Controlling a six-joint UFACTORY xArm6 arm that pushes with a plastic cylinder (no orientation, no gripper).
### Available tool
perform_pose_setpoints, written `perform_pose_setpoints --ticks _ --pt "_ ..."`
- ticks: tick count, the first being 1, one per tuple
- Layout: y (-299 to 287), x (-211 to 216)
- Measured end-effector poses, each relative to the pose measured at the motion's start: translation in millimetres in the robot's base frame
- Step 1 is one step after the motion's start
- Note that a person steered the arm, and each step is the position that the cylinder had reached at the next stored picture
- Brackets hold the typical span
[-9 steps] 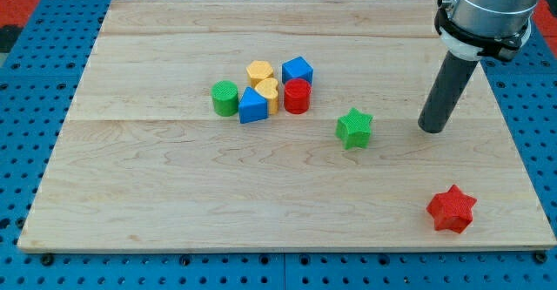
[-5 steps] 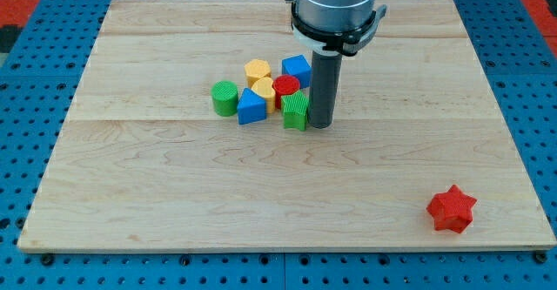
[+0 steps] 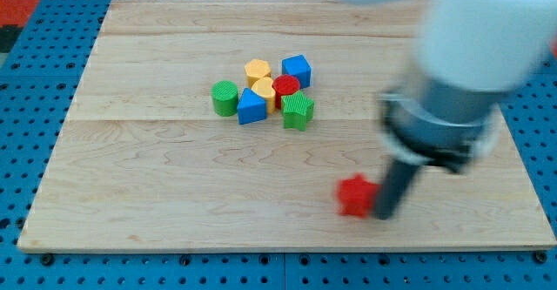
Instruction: Move the red star closer to the green circle
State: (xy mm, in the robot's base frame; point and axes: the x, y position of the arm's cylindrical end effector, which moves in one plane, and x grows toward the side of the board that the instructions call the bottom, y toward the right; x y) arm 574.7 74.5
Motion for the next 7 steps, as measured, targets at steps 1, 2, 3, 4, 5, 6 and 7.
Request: perform_pose_setpoints --ticks 1,2,3,4,5,6,7 --pt "-122 -30" --pt "-184 -94" --pt "-204 -100" --pt "-231 -137" --pt "-193 -204" --pt "-217 -224" --pt "-266 -182"
